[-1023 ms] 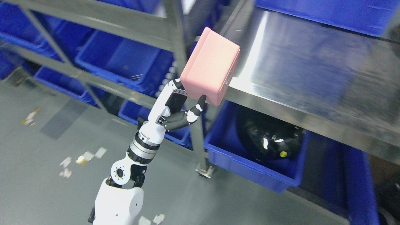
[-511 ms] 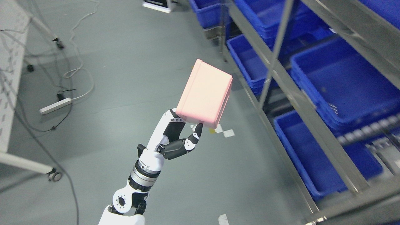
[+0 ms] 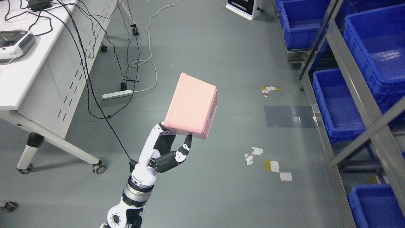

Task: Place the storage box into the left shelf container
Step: 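Hold the pink box up in the left hand while turning toward shelving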

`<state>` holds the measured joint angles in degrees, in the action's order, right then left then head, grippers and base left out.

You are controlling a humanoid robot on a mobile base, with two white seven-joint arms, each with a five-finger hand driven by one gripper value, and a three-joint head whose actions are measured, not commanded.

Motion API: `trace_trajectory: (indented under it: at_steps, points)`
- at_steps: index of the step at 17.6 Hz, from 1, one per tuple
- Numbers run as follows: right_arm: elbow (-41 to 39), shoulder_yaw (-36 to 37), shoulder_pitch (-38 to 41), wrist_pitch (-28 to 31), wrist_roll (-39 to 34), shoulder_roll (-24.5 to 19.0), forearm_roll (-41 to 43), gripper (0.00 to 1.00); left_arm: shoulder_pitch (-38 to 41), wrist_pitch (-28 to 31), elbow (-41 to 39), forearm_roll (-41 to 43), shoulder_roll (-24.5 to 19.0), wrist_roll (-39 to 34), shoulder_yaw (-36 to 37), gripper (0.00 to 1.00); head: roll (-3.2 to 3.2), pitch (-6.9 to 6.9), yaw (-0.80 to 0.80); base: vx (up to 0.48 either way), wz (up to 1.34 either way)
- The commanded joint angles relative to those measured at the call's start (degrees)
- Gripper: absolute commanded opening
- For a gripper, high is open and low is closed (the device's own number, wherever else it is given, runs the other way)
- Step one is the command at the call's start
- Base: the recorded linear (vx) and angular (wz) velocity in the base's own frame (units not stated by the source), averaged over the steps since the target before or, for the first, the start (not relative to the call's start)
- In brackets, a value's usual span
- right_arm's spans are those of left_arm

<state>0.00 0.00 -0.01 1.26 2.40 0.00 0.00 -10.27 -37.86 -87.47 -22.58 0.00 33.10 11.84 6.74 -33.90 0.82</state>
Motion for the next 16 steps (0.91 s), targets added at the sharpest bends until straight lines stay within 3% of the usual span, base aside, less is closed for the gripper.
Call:
trace_trajectory:
  at_steps: [1,16]
  points:
    - [-1.0,0.3,0.5,0.0,0.1,1.0,-0.1,1.0,2.8,-0.9,-0.4,0.0,-1.0,0.1,-2.7,0.04,0.0,0.0,0.0,0.437,0.3]
    - [-1.0,0.3,0.5,0.0,0.1,1.0,-0.1,1.0,7.9,-4.3,-0.4,0.0,-1.0,4.0,2.4,0.04,0.0,0.0,0.0,0.553,0.03]
